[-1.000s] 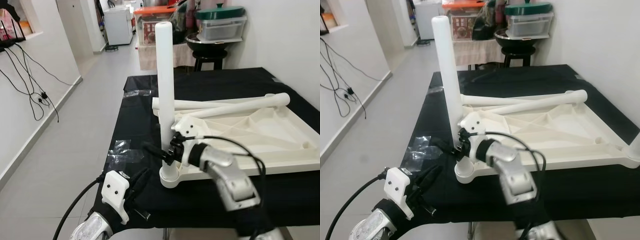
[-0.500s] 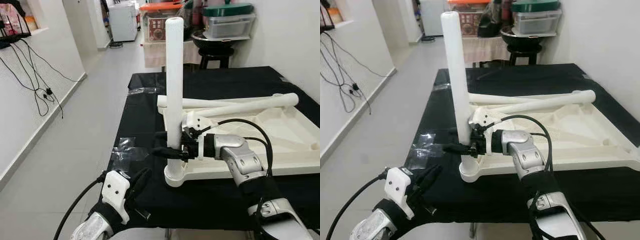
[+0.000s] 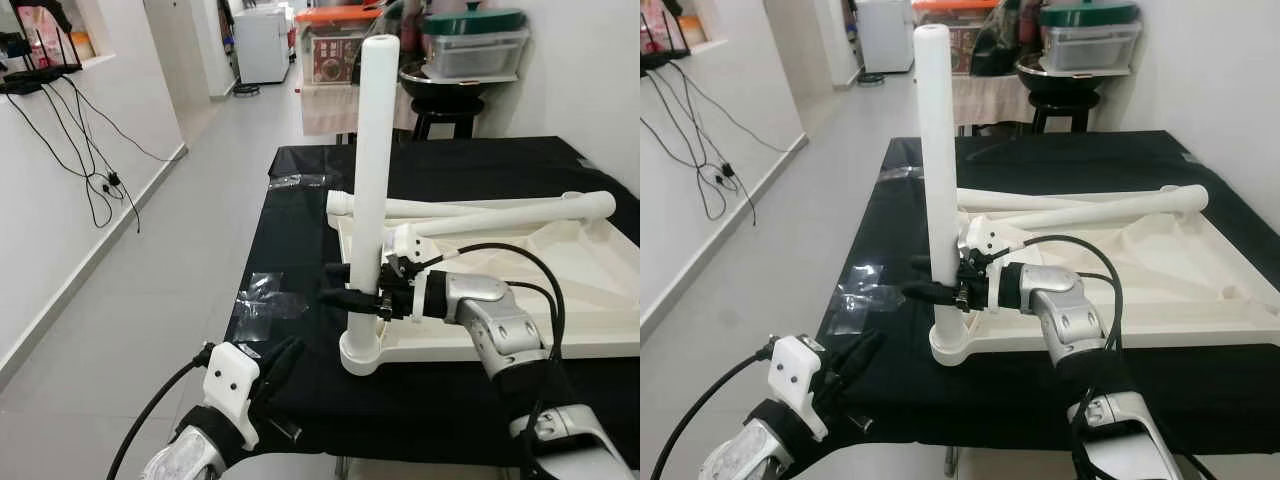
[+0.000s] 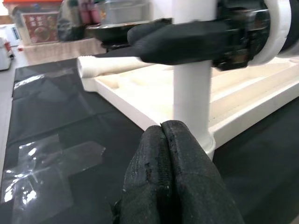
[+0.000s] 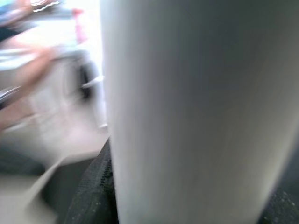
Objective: Building children table
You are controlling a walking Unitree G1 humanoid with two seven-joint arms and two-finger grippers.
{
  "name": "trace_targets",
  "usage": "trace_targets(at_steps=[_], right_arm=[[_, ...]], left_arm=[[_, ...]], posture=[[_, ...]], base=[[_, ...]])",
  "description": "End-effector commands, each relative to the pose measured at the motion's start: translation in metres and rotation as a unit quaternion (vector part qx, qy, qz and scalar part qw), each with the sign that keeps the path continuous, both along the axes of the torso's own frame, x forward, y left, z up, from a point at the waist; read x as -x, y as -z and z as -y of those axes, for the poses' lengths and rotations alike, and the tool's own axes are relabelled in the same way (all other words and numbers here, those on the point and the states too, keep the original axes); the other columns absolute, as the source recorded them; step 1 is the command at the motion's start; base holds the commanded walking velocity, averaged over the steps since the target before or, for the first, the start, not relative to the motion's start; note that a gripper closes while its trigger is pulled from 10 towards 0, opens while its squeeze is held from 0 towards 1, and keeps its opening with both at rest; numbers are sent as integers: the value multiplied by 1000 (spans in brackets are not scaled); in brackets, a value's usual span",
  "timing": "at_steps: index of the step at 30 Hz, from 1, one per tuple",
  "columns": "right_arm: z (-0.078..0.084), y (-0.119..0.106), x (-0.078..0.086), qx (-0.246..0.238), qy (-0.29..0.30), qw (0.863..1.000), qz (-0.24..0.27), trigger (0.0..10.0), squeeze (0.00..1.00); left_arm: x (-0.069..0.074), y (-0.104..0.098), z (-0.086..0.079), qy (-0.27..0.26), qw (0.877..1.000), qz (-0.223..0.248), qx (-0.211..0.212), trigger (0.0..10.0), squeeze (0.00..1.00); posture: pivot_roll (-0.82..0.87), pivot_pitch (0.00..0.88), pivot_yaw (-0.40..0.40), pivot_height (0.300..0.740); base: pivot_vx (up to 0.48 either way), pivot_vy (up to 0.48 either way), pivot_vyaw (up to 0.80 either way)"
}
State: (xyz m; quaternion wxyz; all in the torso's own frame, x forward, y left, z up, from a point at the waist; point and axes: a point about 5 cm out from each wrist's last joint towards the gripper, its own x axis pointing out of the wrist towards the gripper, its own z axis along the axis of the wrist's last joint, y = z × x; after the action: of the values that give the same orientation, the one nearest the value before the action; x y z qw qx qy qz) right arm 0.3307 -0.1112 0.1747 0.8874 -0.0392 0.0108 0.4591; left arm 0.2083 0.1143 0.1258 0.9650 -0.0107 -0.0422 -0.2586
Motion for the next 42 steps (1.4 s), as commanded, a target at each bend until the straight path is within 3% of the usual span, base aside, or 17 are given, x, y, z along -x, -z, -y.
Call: trace_targets(at_steps=[1,2,3,4,7,14,15,17,18,24,26,27,28,32,40,41,42], right_arm=[[-2,29,8,8,147,986,-71,0,0],[-15,41,28,-1,242,966,-89,0,0],[-15,41,28,-1,242,966,-89,0,0],[-22,46,41,-9,293,951,-99,0,0],[-35,43,41,-4,265,961,-81,0,0],[-31,36,18,10,258,964,-61,157,0],[-30,32,16,12,270,961,-57,10000,0],[-30,30,16,14,279,959,-55,10000,0],[-30,26,14,13,263,963,-51,10000,1000],[-23,4,1,-10,204,979,-26,10000,1000],[-25,-14,4,-16,45,999,1,10000,1000],[-24,-20,6,-1,-27,1000,17,10000,102],[-22,-23,7,12,-74,997,26,10000,0],[-15,-20,0,51,-142,988,23,10000,0],[-5,-18,-17,60,-176,982,-19,10000,0],[-3,-19,-19,54,-182,982,-25,6824,0],[0,-20,-21,46,-191,980,-32,0,0]], left_arm=[[1,-1,-1,-1,1000,-1,-4,10000,0],[1,-2,-1,-1,1000,0,-5,10000,0],[1,-2,-1,-1,1000,0,-5,10000,0],[1,-2,-3,-1,1000,0,-6,10000,0],[-1,-1,-4,0,1000,-1,-7,10000,0],[-4,-1,-5,-5,1000,1,-10,10000,0],[-4,-1,-5,-7,1000,3,-11,10000,0],[-4,-1,-5,-9,1000,3,-11,10000,0],[-5,-1,-5,-9,1000,3,-11,10000,0],[-5,-1,-3,-6,1000,1,-9,10000,0],[-5,-1,-2,-5,1000,1,-8,10000,0],[-5,0,-2,-4,1000,0,-8,10000,0],[-5,0,-1,-4,1000,0,-8,10000,0],[-5,1,0,-5,1000,1,-8,10000,0],[-4,3,1,-5,1000,-1,-8,10000,0],[-4,3,1,-5,1000,-1,-8,10000,0],[-4,3,2,-5,1000,-2,-7,10000,0]], posture=[[12,44,9,740],[28,58,19,740],[28,58,19,740],[14,55,30,740],[17,34,25,740],[16,22,23,740],[15,19,23,740],[15,19,23,740],[16,16,23,740],[14,14,26,740],[18,10,21,740],[20,6,20,740],[23,4,18,740],[32,0,16,740],[41,0,13,740],[39,0,11,740],[37,0,12,740]], base=[[0,0,0],[0,0,0],[0,0,0],[0,0,0],[0,0,0],[0,0,0],[0,0,0],[0,0,0],[0,0,0],[0,0,0],[0,0,0],[0,0,0],[0,0,0],[0,0,0],[0,0,0],[0,0,0],[0,0,0]])
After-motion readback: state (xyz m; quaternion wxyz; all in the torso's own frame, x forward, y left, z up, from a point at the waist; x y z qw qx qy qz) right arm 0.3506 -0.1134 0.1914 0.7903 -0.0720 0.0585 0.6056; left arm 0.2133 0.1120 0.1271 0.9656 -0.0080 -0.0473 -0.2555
